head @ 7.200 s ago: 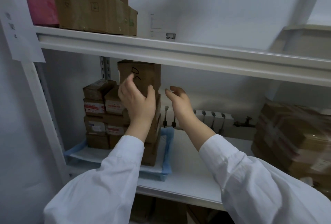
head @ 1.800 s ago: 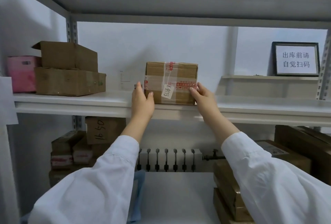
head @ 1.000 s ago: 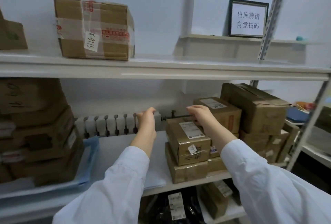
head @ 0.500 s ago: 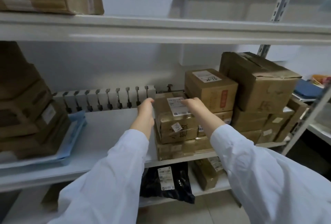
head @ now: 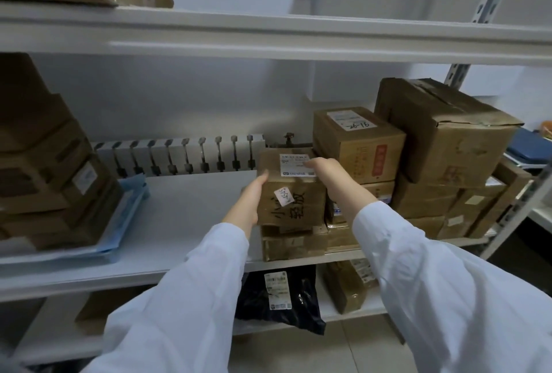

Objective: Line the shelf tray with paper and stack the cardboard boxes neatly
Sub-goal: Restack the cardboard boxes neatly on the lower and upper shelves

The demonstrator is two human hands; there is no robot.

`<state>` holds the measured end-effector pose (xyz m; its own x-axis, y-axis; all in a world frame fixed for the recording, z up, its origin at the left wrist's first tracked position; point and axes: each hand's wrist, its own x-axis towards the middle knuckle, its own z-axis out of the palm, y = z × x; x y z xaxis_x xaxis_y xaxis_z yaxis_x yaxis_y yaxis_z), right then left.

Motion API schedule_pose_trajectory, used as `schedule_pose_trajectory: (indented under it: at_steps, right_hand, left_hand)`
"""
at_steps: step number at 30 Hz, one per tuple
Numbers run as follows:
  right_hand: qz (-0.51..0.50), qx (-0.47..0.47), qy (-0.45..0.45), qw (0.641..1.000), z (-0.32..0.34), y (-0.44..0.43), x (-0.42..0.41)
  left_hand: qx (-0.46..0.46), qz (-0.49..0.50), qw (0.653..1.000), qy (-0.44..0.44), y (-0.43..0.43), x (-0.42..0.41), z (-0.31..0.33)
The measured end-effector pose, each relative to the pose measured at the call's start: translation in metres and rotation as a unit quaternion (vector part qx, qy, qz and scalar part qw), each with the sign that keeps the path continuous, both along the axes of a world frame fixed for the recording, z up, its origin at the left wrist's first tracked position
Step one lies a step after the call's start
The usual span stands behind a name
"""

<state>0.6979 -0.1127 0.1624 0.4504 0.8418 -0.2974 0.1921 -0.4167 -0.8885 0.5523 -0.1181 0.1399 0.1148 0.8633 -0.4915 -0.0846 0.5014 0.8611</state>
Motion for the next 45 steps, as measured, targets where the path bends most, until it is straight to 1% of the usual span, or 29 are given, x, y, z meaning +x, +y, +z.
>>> schedule_pose_trajectory:
  at_steps: [3,7,11,16,21,26,29,34,37,41,43,45]
  right_hand:
    - [-0.009,0.053,-0.003,0.999,0.010,-0.003,-0.007]
    - [-0.015,0.120,-0.013,0.993,0.031,-0.010,-0.026]
    - [-0.017,0.143,-0.020,0.989,0.051,-0.020,-0.052]
    - [0.016,0.145,-0.027,0.989,0.076,-0.031,-0.087]
    - [0.078,0.159,-0.028,0.984,0.106,-0.038,-0.131]
    - [0.149,0.179,-0.041,0.972,0.129,-0.041,-0.172]
    - [0.181,0.187,-0.030,0.965,0.137,-0.041,-0.200]
    - [0.247,0.187,-0.025,0.950,0.151,-0.045,-0.242]
    - [0.282,0.194,-0.002,0.939,0.162,-0.047,-0.260]
    - [0.317,0.236,0.061,0.916,0.190,-0.055,-0.275]
    - [0.330,0.286,0.068,0.897,0.210,-0.060,-0.278]
    - [0.337,0.340,0.080,0.874,0.230,-0.070,-0.278]
  left_hand:
    - [0.038,0.017,0.999,0.006,0.017,-0.010,-0.007]
    - [0.110,0.030,0.993,0.010,-0.011,-0.032,0.043]
    - [0.163,0.005,0.986,0.016,-0.016,-0.061,0.066]
    - [0.164,0.002,0.986,0.026,-0.028,-0.109,0.097]
    - [0.148,-0.012,0.985,0.087,-0.043,-0.163,0.125]
    - [0.168,0.040,0.979,0.111,-0.062,-0.203,0.144]
    - [0.183,0.076,0.973,0.119,-0.076,-0.227,0.153]
    - [0.194,0.098,0.956,0.198,-0.101,-0.267,0.168]
    - [0.210,0.118,0.939,0.245,-0.120,-0.283,0.183]
    - [0.265,0.165,0.899,0.308,-0.145,-0.296,0.211]
    - [0.306,0.190,0.869,0.340,-0.158,-0.296,0.228]
    - [0.343,0.225,0.831,0.376,-0.170,-0.293,0.245]
